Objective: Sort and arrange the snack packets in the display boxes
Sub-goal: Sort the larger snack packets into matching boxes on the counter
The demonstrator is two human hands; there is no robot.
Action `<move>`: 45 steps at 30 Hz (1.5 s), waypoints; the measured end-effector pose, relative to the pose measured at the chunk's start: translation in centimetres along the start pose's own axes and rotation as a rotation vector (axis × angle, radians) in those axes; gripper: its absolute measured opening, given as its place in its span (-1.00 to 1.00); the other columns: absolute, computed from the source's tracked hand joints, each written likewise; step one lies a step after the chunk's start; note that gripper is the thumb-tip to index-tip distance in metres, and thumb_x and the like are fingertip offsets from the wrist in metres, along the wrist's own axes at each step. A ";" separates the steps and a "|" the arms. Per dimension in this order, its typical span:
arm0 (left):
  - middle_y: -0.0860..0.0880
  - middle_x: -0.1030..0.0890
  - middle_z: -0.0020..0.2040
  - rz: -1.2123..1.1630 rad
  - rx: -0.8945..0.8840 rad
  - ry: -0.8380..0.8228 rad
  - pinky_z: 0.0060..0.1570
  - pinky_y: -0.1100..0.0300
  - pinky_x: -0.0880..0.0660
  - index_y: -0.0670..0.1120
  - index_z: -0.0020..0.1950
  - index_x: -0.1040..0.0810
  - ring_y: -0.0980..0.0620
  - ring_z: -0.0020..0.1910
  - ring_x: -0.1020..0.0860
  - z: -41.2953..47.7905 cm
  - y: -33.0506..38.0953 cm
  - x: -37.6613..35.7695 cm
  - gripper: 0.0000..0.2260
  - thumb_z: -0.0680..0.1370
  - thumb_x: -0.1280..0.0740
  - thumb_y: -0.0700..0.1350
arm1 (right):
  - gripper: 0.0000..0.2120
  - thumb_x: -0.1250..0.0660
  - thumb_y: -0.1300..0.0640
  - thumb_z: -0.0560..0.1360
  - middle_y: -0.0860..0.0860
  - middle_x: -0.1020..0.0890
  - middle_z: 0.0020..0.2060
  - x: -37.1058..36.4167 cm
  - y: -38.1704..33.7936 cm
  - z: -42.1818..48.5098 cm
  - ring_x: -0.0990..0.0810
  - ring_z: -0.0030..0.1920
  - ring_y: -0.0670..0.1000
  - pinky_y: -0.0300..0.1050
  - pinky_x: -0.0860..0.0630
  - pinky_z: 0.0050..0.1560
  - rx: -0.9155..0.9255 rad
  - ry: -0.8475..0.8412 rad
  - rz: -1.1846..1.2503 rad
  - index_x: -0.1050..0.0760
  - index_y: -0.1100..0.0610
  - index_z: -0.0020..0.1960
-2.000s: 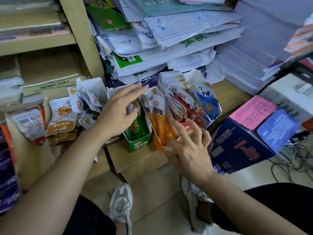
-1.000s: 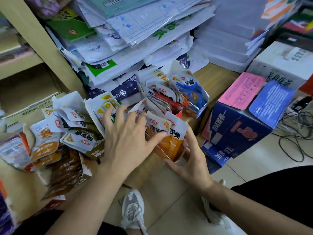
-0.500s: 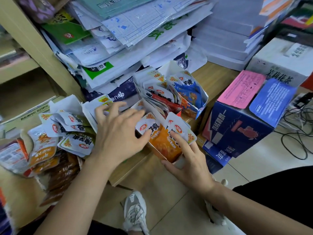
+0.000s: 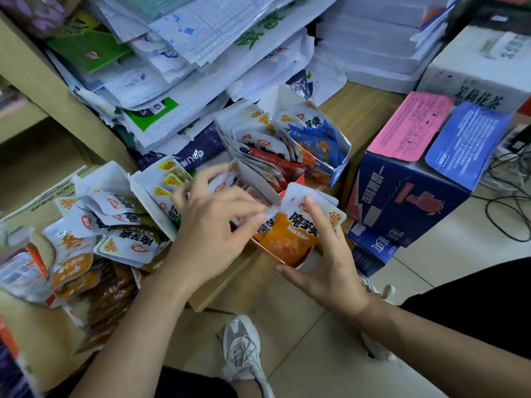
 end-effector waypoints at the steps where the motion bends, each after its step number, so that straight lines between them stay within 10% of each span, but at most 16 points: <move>1: 0.33 -0.63 -0.05 -0.026 -0.035 -0.021 0.25 0.08 -0.04 0.22 0.03 -0.70 0.09 0.46 -0.29 -0.6 0.1 0.2 -0.81 0.55 -0.31 0.17 | 0.12 -0.67 0.13 0.30 -0.09 -0.20 0.50 0.1 -0.1 0.1 -0.24 0.55 -0.03 0.00 -0.41 0.45 0.010 0.001 0.018 -0.02 -0.16 0.61; 12: 0.40 -0.63 0.05 -0.148 -0.090 -0.236 0.33 0.03 -0.04 0.32 0.09 -0.65 0.18 0.35 -0.43 -1.9 0.1 0.5 -0.79 0.56 -0.28 0.26 | -0.26 -0.67 0.22 0.26 0.05 -0.40 0.17 -0.1 -0.4 0.3 -0.46 0.26 0.03 0.08 -0.53 0.21 -0.017 0.002 0.026 -0.42 -0.04 0.33; 15: 0.24 -0.66 0.12 0.134 -0.093 -0.087 0.25 -0.04 -0.15 0.13 0.18 -0.69 0.08 0.27 -0.50 -1.3 0.3 1.2 -0.55 0.51 -0.26 0.37 | -0.36 -0.65 0.22 0.25 0.06 -0.41 0.15 -0.2 -0.3 0.3 -0.47 0.22 0.06 0.09 -0.54 0.17 -0.037 0.013 0.037 -0.47 0.09 0.26; 21: 0.09 -0.58 0.31 0.521 0.059 -0.317 0.29 -0.18 -0.15 -0.05 0.44 -0.43 0.00 0.38 -0.37 -0.1 1.5 0.5 -0.07 0.42 0.13 0.60 | -0.43 -0.66 0.23 0.27 0.08 -0.42 0.08 -0.4 -0.8 0.5 -0.48 0.14 0.01 -0.20 -0.47 0.12 -0.020 0.039 -0.007 -0.46 0.13 0.18; 39: 0.17 -0.49 0.13 0.321 0.136 -0.359 0.07 0.05 -0.07 0.18 0.21 -0.51 0.05 0.28 -0.24 0.5 1.4 -0.1 -0.36 0.36 -0.07 0.54 | -0.23 -0.65 0.18 0.31 0.09 -0.44 0.22 0.0 -0.8 -0.2 -0.42 0.28 -0.18 -0.38 -0.35 0.26 -0.029 0.052 -0.008 -0.37 0.01 0.42; 45: 0.26 -0.56 -0.04 -0.044 -0.020 -0.347 0.15 -0.03 -0.20 0.15 -0.08 -0.64 0.37 0.31 -0.20 -1.8 1.1 0.4 -0.60 0.42 -0.26 0.42 | -0.10 -0.66 0.15 0.31 0.11 -0.39 0.34 0.1 -0.7 0.3 -0.37 0.41 -0.07 -0.31 -0.33 0.37 -0.039 -0.034 0.006 -0.30 0.04 0.54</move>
Point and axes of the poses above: each hand's wrist, its own z-axis towards the middle knuckle, its own x-axis out of the back of the hand, y = z × x, the point moved 3 cm from there along z, towards the middle knuckle
